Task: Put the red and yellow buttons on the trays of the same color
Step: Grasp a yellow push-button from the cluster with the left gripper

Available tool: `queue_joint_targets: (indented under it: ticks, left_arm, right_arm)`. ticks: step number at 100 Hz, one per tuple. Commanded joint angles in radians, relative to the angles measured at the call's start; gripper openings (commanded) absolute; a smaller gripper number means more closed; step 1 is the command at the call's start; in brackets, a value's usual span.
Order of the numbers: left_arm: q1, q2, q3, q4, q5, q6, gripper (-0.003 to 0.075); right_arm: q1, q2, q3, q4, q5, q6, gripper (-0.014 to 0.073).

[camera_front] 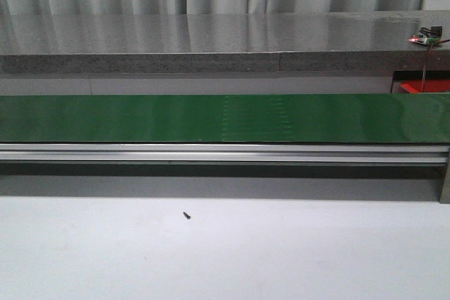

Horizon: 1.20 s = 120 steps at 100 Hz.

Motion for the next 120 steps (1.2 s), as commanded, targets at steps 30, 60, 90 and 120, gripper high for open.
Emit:
queue_joint_targets:
  ticks: [30,60,90,120]
  left_arm:
    - [0.001,0.077,-0.025,0.018,-0.059,0.003,0.0536]
    - [0.001,0.135,-0.025,0.016,-0.119,0.005,0.0535]
    - [0.001,0.166,-0.025,0.013,-0.148,0.009,0.0394]
    - [0.001,0.173,-0.027,0.011,-0.160,0.009,0.0311]
  right_arm:
    - [-0.007,-0.018,-0.018,-0.008,-0.075,0.001,-0.0067]
    - [-0.007,-0.018,-0.018,-0.008,-0.075,0.001,-0.0067]
    - [-0.007,-0.018,-0.018,-0.008,-0.075,0.001,-0.0067]
    - [-0.007,-0.018,-0.018,-0.008,-0.075,0.001,-0.0067]
